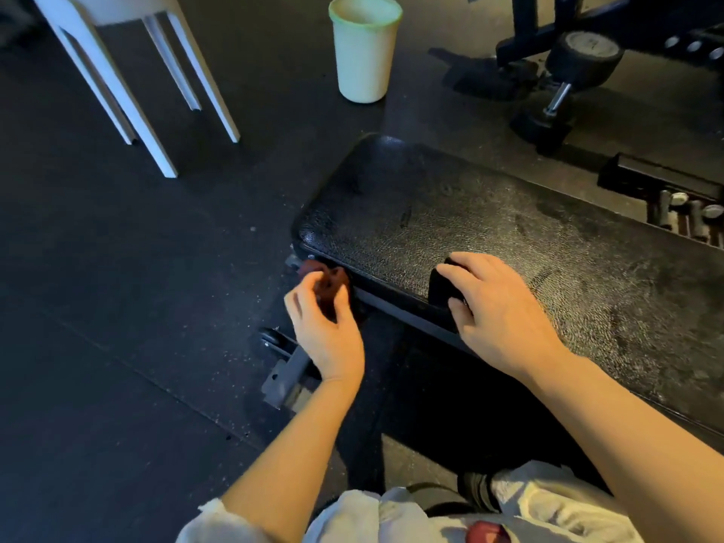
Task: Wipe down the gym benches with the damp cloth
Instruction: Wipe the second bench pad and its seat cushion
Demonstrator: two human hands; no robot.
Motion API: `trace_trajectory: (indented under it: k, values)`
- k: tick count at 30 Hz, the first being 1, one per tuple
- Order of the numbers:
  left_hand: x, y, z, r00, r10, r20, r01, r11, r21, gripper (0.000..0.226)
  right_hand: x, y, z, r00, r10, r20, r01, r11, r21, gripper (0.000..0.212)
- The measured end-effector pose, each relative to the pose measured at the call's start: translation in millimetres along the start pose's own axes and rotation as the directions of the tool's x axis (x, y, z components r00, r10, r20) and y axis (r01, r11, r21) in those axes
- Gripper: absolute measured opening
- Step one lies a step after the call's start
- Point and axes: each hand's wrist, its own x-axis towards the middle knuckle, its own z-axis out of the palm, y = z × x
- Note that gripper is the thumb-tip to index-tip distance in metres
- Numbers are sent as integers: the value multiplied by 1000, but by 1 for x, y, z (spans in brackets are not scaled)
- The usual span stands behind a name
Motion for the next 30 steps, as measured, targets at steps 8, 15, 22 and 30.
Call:
trace_trajectory:
  k: [8, 15, 22, 30]
  values:
    - [-22, 10, 7, 988, -140, 71, 143, 989, -33, 18, 38, -21, 0, 995, -93, 32, 92, 995, 24, 48]
    - [1, 17, 14, 982, -188, -32, 189, 981, 35, 17, 64, -24, 4, 991, -101, 82, 99, 995, 31, 46]
    - [22, 8, 5, 952, -278, -124, 282, 959, 18, 16, 79, -31, 4, 984, -130, 124, 127, 991, 35, 45]
    - [0, 17, 0, 951, -273, 142, 285, 955, -75, 43, 94, -44, 18, 991, -122, 56, 117, 990, 81, 38]
